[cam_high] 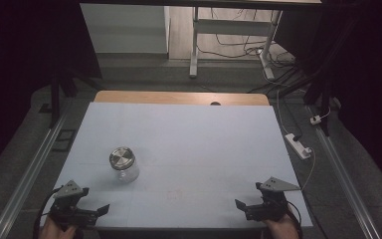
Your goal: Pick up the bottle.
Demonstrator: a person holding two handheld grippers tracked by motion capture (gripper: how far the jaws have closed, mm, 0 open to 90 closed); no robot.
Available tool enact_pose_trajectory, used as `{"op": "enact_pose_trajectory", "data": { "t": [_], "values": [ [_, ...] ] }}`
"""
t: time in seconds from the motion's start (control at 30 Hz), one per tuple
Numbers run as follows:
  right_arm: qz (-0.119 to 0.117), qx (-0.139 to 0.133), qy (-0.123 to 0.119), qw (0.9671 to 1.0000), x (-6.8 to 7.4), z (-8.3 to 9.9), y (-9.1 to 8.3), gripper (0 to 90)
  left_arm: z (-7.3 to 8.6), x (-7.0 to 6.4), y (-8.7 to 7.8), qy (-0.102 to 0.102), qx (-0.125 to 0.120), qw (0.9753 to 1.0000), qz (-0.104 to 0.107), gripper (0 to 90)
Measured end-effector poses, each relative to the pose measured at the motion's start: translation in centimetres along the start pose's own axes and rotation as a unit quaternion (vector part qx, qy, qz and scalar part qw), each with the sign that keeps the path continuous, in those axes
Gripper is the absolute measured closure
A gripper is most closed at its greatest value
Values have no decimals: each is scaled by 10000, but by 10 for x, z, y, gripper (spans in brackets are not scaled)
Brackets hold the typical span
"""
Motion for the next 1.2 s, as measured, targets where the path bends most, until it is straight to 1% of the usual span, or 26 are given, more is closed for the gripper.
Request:
{"op": "enact_pose_trajectory", "data": {
  "t": [0.1,0.23,0.33,0.4,0.5,0.6,0.77,1.0,1.07,1.13,1.2],
  "values": [
    [0,16,-23,10000,0,0,0,23,-3,-2,-2,66,-105,9999,3,0],
    [-12,18,-50,10000,1,0,0,24,-4,-3,-2,158,-82,9998,-24,0],
    [-28,6,-28,10000,1,0,0,24,-4,-2,-1,159,-56,9998,55,0],
    [-25,-4,-19,10000,0,0,0,24,-6,-1,-2,160,-141,9997,107,0],
    [-27,8,1,10000,0,0,0,24,-10,0,-6,136,-302,9994,119,1],
    [-29,18,-19,10000,1,0,0,24,-13,0,-6,97,-351,9991,201,6],
    [-43,9,-2,10000,0,0,0,24,-14,1,-1,180,-270,9993,163,5],
    [-47,31,40,10000,0,1,1,25,-25,2,4,326,-428,9985,118,6],
    [-56,36,49,10000,0,1,1,25,-27,2,7,366,-408,9984,104,6],
    [-72,46,46,10000,0,1,1,25,-27,2,10,351,-345,9987,122,7],
    [-93,51,39,9999,0,1,2,27,-29,2,12,338,-358,9986,170,7]
  ]
}}
Point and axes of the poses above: each handheld gripper's, and its own axes: y roughly forward along the jaws, z roughly out of its underside, x roughly to its left, the point moved 9 cm from there along y, roughly forward along the jaws, and after that the axes turned 15 degrees about -y, right-handed, at the moved point
